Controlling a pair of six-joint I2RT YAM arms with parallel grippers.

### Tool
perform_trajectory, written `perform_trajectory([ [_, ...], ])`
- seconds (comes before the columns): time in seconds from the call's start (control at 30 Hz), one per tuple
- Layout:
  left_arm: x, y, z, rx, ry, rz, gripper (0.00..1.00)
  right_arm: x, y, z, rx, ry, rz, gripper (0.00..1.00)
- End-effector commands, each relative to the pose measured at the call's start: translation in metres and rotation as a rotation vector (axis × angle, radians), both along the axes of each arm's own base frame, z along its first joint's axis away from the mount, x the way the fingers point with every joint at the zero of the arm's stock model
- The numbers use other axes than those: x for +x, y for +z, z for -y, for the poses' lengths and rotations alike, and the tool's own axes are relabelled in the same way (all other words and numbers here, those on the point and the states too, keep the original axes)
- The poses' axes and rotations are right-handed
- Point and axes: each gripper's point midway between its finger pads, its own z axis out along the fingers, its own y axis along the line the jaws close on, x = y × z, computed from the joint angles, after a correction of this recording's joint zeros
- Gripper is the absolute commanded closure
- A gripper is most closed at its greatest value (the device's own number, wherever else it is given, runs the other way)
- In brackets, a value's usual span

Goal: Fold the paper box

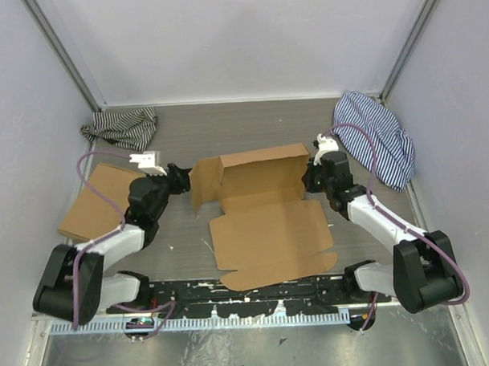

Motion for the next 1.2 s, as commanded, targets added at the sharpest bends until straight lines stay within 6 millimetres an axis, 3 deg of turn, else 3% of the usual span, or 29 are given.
perform_trajectory([
  [0.0,-0.03,0.018,0.016,-0.042,-0.087,0.019,0.37,0.014,0.026,-0.009,0.049,0.015,0.067,0.99],
  [0.2,-0.047,0.014,0.049,0.043,-0.191,0.018,0.36,0.009,0.025,-0.012,0.069,0.032,0.07,0.99],
  [0.47,-0.051,0.012,0.071,0.036,-0.26,0.007,0.36,0.006,0.027,-0.013,0.071,0.041,0.071,0.99],
  [0.7,-0.07,0.025,0.088,0.032,-0.323,0.017,0.37,0.005,0.027,-0.014,0.075,0.046,0.068,0.99],
  [0.93,-0.092,0.02,0.086,0.057,-0.334,-0.031,0.37,0.005,0.026,-0.014,0.075,0.046,0.066,0.99],
  [1.17,-0.097,0.008,0.086,0.052,-0.339,-0.05,0.37,0.005,0.026,-0.017,0.086,0.056,0.065,0.99],
])
